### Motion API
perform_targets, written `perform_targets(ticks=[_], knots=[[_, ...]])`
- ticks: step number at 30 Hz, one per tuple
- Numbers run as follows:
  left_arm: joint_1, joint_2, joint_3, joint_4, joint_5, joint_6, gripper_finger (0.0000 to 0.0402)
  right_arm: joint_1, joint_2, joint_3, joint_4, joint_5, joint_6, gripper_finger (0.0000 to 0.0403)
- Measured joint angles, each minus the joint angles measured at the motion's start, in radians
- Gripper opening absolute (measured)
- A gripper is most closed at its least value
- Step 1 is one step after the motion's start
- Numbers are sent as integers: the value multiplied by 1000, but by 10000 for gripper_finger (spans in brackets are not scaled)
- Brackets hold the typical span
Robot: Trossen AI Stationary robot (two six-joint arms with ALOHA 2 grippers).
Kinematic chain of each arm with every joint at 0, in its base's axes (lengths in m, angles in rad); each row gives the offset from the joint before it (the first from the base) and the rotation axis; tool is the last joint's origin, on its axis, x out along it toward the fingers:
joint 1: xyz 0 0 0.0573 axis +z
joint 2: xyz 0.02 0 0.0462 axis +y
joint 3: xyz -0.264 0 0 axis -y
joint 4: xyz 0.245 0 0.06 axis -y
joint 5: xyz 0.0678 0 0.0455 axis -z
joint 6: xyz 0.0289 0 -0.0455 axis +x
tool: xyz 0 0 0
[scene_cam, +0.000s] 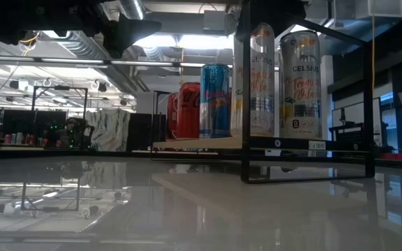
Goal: Place canned beverage on shelf
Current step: Put the white yellow soda can on the shelf aligned with the other white yellow soda can, then return to Home Position
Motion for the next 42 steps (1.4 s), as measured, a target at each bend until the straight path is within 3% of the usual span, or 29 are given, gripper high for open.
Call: perform_targets(ticks=[5, 13, 16, 25, 33, 42], knots=[[0, 0, 0, 0, 0, 0, 339, 0, 0, 0, 0, -1, 1, 284], [0, 0, 0, 0, 0, 0, 339, 0, 3, -2, -1, -29, 3, 377], [0, 0, 0, 0, 0, 0, 339, 0, 3, -2, -2, -27, 3, 396], [0, 0, 0, 0, 0, 0, 339, 0, 1, 2, 3, -1, 1, 384], [0, 0, 0, 0, 0, 0, 339, 0, -15, 91, -22, 4, -80, 383], [0, 0, 0, 17, -11, 8, 339, 0, -17, 216, -56, -112, -159, 383]])
